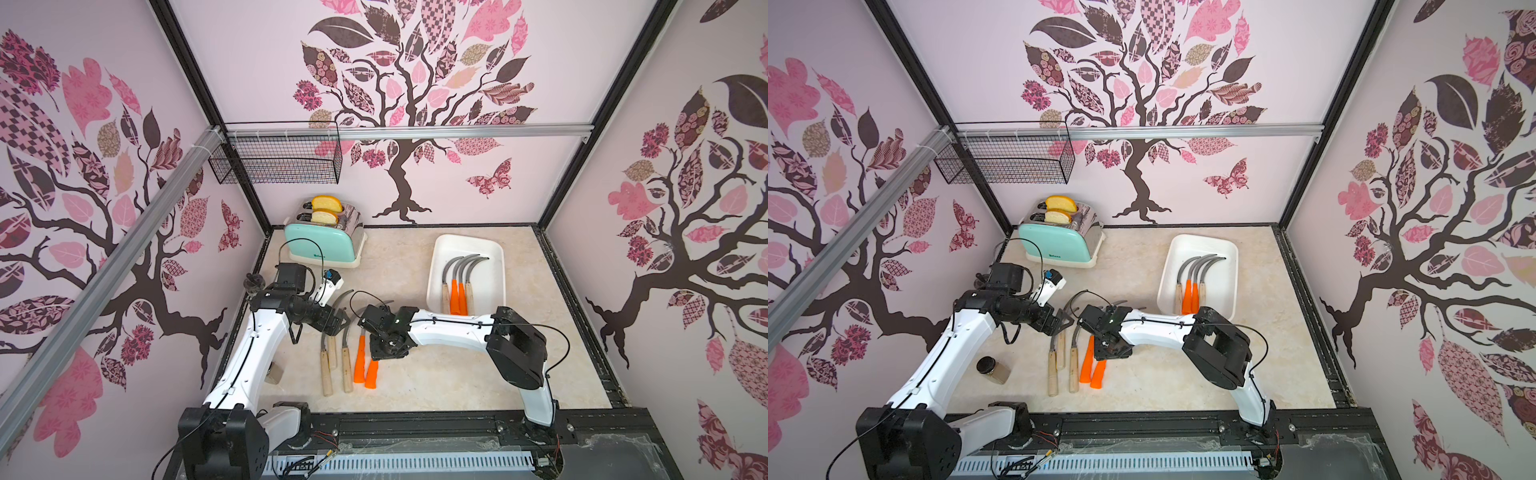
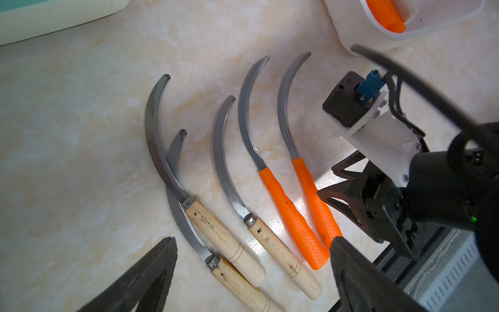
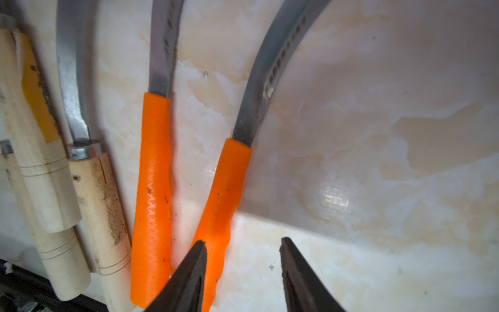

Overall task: Put small sickles into storage boxes
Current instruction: Pick up the sickle at the center of the board.

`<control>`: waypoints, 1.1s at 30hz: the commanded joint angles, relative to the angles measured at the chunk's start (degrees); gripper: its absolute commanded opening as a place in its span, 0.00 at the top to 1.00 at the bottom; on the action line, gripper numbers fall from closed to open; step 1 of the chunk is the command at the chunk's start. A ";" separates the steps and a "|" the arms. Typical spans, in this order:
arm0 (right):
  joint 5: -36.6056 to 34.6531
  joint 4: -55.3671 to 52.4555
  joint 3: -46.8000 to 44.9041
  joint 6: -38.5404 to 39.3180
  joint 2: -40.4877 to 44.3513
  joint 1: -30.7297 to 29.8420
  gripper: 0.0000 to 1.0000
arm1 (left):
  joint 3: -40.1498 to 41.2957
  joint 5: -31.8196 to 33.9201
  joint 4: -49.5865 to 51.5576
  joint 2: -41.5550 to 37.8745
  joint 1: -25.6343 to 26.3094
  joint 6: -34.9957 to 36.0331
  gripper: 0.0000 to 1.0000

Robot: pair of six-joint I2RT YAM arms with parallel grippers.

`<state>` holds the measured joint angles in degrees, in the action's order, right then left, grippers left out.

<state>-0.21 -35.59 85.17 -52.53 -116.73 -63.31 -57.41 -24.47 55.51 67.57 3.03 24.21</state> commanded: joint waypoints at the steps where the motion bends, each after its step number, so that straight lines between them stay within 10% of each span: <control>1: -1.15 -2.15 2.67 0.14 -1.73 -0.42 0.52 | 0.49 0.24 -1.11 -0.32 -0.29 -0.58 0.07; 33: -1.50 -8.91 7.77 3.23 -7.97 -0.68 0.56 | -0.42 0.43 -1.05 1.19 -0.42 0.38 0.08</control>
<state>-0.43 -40.40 92.73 -50.09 -123.39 -63.48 -57.28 -23.62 55.09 68.31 2.87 24.03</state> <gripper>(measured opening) 0.443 0.919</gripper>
